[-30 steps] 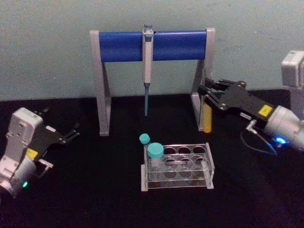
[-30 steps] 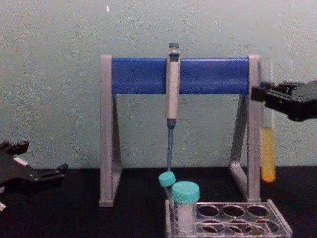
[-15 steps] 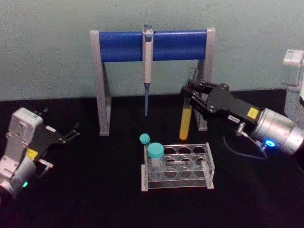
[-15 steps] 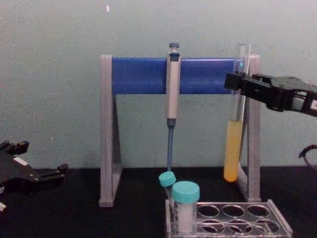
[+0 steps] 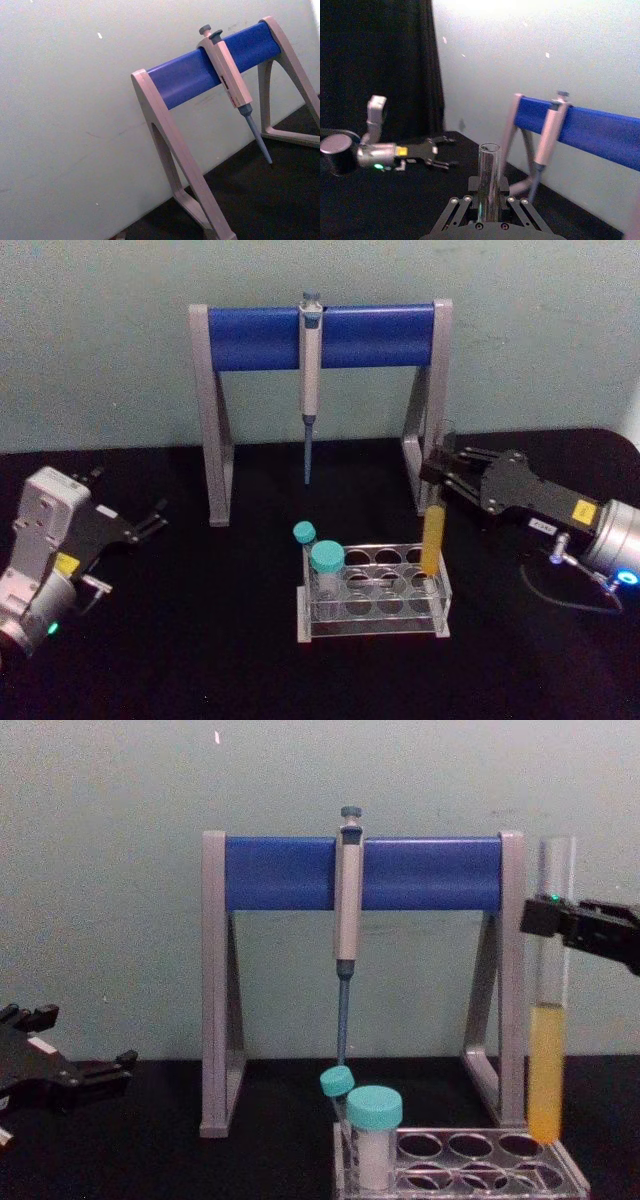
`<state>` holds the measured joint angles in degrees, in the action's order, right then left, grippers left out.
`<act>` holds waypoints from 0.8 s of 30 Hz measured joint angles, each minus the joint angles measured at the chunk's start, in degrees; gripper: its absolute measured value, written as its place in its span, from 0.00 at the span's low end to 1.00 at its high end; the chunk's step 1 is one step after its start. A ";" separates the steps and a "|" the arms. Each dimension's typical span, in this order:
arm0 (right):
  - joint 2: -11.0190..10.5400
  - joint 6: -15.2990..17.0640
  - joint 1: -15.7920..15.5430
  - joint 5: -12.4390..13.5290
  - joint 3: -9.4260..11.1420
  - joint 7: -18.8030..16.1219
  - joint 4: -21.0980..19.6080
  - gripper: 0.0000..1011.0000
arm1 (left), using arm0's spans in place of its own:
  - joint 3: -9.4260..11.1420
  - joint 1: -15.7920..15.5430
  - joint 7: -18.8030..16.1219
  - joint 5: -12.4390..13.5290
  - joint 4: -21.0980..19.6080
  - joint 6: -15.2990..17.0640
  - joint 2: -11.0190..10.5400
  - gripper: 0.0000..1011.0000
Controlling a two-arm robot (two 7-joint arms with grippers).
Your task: Pick up the test tube from the test tube rack, shake it, then place it back into the test tube rack.
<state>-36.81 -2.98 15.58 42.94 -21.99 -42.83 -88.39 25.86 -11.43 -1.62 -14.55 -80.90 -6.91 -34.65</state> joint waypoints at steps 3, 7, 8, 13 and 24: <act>-1.42 -0.29 -1.09 -1.29 0.70 2.81 -1.00 0.23 | 0.00 0.00 0.00 0.00 0.00 0.00 0.00 0.99; -1.68 -0.83 -0.82 -3.80 1.02 5.52 -0.86 0.23 | 0.00 0.00 0.00 0.00 0.00 0.00 0.00 0.99; -1.57 -0.93 -0.55 -4.38 1.02 5.98 -0.64 0.23 | 0.00 0.00 0.00 0.00 0.00 0.00 0.00 0.99; 0.35 -1.48 2.08 -8.48 0.58 8.59 1.76 0.23 | 0.00 0.00 0.00 0.00 0.00 0.00 0.00 0.99; 6.58 -3.66 6.82 -10.36 -0.23 7.67 7.81 0.23 | 0.00 0.00 0.00 0.00 0.00 0.00 0.00 0.99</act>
<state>-30.24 -6.64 22.40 32.58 -22.22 -35.16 -80.57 25.86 -11.43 -1.62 -14.55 -80.90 -6.91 -34.65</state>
